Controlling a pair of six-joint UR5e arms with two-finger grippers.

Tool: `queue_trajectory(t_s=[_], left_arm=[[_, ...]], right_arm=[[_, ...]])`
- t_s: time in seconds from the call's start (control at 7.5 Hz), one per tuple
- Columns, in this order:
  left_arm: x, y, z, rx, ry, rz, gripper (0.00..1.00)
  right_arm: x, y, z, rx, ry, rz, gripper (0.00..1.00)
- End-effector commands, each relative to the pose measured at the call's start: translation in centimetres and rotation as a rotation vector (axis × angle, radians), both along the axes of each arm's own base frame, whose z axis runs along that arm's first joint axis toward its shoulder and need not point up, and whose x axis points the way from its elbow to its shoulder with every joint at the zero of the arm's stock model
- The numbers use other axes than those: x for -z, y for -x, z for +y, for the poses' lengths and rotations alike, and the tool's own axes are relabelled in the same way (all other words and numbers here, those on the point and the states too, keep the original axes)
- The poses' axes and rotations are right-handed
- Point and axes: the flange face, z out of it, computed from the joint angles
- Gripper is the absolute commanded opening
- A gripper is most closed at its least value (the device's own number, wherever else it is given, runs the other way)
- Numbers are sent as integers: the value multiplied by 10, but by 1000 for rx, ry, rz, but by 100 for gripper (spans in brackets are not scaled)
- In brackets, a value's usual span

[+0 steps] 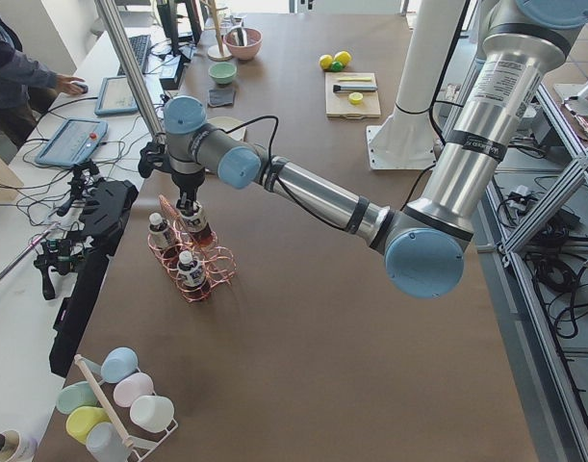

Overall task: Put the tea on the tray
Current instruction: 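Grasp a dark tea bottle in the rack with the left gripper and lift, then carry the tea bottle toward the table center and lower it with the left gripper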

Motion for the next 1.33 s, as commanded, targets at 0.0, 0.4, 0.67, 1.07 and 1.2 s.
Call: queue_trajectory(t_s=[0.0, 0.4, 0.67, 1.07, 1.2], left_arm=[[72, 49, 30, 72, -131, 16, 0], [172, 1, 48, 36, 53, -57, 0], [232, -56, 70, 52, 188, -19, 0], [312, -231, 138, 91, 339, 1, 0], [320, -298, 174, 103, 321, -65, 0]], right_arm=[[1, 0, -1, 0, -2, 0, 100], [19, -1, -21, -27, -16, 2, 100], [25, -1, -27, -51, -1, -1, 100], [32, -1, -28, -51, -12, -2, 100], [30, -1, -26, -51, -9, -2, 100]])
